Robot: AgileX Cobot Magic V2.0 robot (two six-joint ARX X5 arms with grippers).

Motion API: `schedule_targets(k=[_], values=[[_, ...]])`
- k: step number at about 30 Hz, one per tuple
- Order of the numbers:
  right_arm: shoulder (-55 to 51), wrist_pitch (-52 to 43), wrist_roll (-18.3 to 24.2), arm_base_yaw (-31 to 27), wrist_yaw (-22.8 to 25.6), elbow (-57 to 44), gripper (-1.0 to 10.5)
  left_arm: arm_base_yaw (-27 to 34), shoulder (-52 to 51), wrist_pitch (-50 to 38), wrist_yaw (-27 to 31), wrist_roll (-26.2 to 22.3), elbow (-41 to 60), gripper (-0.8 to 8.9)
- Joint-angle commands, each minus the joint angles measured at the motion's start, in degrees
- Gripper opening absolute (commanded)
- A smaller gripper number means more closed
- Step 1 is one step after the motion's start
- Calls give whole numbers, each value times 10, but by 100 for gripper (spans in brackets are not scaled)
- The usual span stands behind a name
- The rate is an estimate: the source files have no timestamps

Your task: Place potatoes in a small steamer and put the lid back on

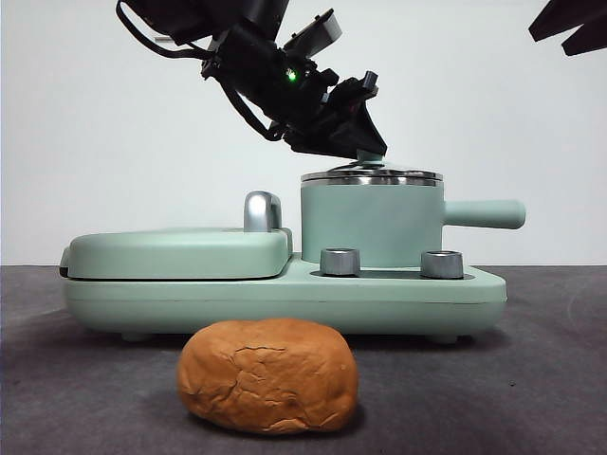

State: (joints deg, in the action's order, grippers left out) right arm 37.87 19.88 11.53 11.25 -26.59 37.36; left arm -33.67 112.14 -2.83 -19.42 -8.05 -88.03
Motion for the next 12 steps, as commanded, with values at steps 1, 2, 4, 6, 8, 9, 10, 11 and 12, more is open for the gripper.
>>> schedule_targets(k=[1,2,4,6,8,9,10,11,12], values=[[2,-6,-7,3,1,12,299,-2,15,-6,3,1,-16,16],[2,-6,-7,3,1,12,299,-2,15,-6,3,1,-16,14],[2,-6,-7,3,1,12,299,-2,15,-6,3,0,-16,14],[2,-6,-7,3,1,12,299,-2,15,-6,3,0,-16,14],[2,-6,-7,3,1,12,299,-2,15,-6,3,0,-16,14],[2,-6,-7,3,1,12,299,-2,15,-6,3,0,-16,14],[2,-6,-7,3,1,12,299,-2,15,-6,3,-1,-16,14],[2,-6,-7,3,1,12,299,-2,15,-6,3,0,-16,14],[2,-6,-7,3,1,12,299,-2,15,-5,3,0,-16,14]])
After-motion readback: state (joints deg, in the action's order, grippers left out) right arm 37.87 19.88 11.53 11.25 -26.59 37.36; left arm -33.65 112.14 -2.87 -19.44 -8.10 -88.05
